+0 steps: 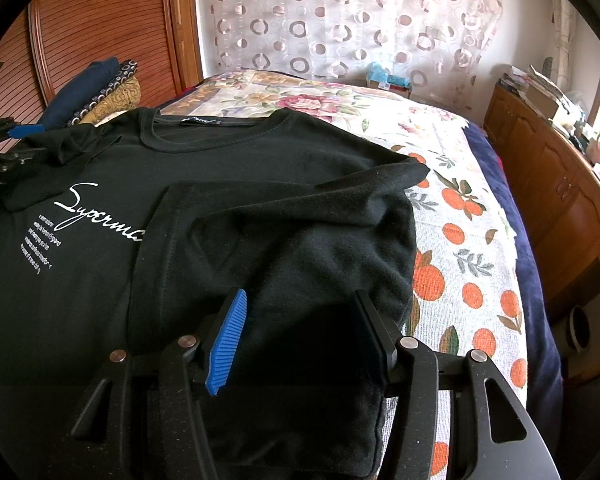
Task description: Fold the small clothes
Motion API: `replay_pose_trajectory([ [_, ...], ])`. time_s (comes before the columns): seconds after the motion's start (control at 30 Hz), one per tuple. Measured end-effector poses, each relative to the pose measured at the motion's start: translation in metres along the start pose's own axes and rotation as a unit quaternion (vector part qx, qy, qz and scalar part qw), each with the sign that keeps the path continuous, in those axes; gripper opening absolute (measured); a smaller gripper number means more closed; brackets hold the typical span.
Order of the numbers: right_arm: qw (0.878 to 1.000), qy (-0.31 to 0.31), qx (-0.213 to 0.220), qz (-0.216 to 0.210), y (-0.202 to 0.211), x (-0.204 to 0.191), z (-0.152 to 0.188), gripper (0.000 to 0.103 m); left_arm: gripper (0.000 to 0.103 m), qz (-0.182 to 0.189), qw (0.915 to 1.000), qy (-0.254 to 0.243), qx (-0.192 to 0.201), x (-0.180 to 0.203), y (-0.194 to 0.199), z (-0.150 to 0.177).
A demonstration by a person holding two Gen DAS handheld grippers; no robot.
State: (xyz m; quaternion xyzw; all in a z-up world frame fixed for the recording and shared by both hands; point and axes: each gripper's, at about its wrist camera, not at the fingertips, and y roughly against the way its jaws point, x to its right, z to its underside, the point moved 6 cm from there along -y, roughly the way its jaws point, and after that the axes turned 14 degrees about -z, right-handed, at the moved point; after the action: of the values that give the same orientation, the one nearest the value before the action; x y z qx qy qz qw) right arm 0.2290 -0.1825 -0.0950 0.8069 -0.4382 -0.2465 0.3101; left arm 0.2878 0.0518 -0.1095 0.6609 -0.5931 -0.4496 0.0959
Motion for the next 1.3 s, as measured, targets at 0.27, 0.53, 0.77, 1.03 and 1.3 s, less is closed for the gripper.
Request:
replay_pose_trajectory([
  [0.27,1.000,0.000,0.000,0.000,-0.001,0.000,0.000,0.056,0.003,0.004,0.9991,0.039,0.015,-0.025,0.009,-0.012],
  [0.53,1.000,0.000,0.000,0.000,0.000,0.000,0.000,0.056,0.003,-0.014,0.9913,0.121,0.051,-0.076,0.027,-0.021],
  [0.77,1.000,-0.001,0.000,0.000,0.004,0.002,0.001,0.056,0.002,0.003,0.9840,0.167,0.062,-0.093,0.028,-0.016],
  [1.03,1.000,-0.019,0.012,0.017,0.011,0.031,-0.011,0.056,0.002,0.033,0.9814,0.161,0.099,-0.073,0.064,-0.015],
  [1.3,0.996,-0.081,-0.005,0.022,-0.013,0.084,-0.034,0.056,0.002,0.056,0.9806,0.145,0.119,-0.055,0.085,-0.012],
])
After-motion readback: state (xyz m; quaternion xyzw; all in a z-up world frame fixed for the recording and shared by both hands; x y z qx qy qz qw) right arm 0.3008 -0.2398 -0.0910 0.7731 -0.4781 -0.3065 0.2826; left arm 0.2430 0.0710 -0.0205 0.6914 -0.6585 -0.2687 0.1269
